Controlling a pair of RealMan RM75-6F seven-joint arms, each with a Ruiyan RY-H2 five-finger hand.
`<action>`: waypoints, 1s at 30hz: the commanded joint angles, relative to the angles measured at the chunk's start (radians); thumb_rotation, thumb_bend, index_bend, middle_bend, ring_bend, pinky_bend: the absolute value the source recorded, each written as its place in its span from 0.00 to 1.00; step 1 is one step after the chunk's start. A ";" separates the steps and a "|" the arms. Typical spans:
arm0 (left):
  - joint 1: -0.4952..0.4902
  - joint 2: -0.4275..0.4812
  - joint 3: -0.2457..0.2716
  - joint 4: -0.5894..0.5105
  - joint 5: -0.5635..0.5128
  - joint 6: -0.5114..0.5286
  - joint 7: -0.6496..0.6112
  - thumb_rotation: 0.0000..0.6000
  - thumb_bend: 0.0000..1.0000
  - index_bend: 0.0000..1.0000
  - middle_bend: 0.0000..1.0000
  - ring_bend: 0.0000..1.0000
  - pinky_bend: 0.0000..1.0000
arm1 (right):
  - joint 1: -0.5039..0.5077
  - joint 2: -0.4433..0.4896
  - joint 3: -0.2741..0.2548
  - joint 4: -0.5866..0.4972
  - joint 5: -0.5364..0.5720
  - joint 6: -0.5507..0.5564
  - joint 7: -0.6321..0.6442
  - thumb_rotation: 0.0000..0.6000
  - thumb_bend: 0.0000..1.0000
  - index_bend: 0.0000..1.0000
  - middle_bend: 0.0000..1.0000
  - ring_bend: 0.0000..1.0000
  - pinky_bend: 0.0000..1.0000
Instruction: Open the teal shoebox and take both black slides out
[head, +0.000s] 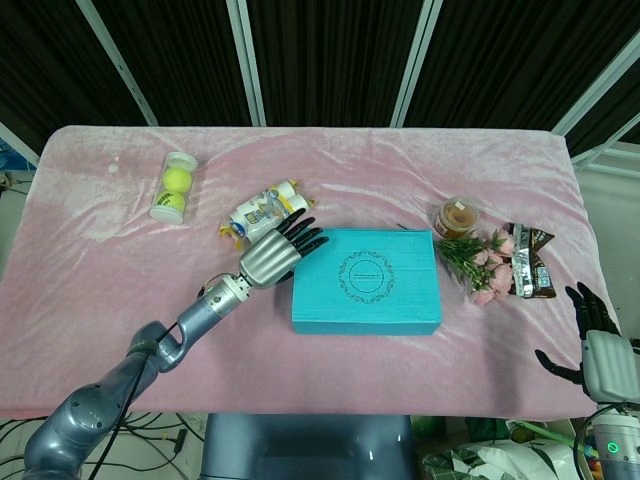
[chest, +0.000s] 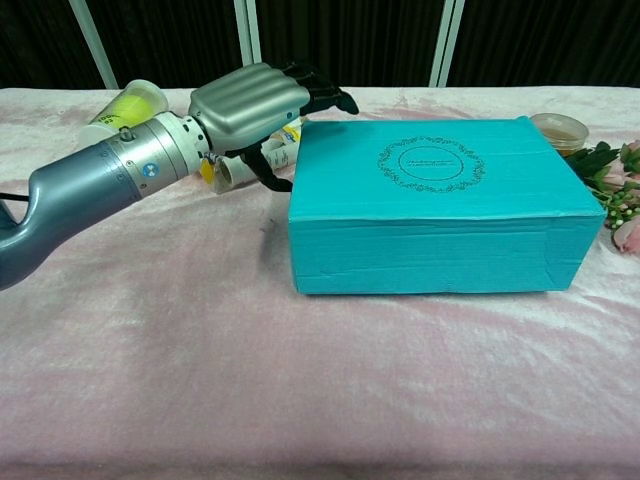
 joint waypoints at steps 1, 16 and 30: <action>0.004 -0.003 0.002 0.009 -0.008 0.000 -0.013 1.00 0.07 0.18 0.18 0.09 0.06 | 0.000 -0.003 0.000 0.003 0.003 -0.003 0.001 1.00 0.10 0.00 0.00 0.02 0.21; -0.011 -0.034 0.019 0.054 -0.020 -0.008 -0.019 1.00 0.07 0.19 0.19 0.09 0.06 | -0.004 -0.003 0.001 0.008 0.008 -0.005 0.008 1.00 0.10 0.00 0.00 0.02 0.21; -0.021 -0.066 0.038 0.106 -0.015 0.027 -0.019 1.00 0.43 0.26 0.33 0.22 0.29 | -0.008 0.003 0.000 -0.002 0.004 -0.003 0.003 1.00 0.10 0.00 0.00 0.02 0.21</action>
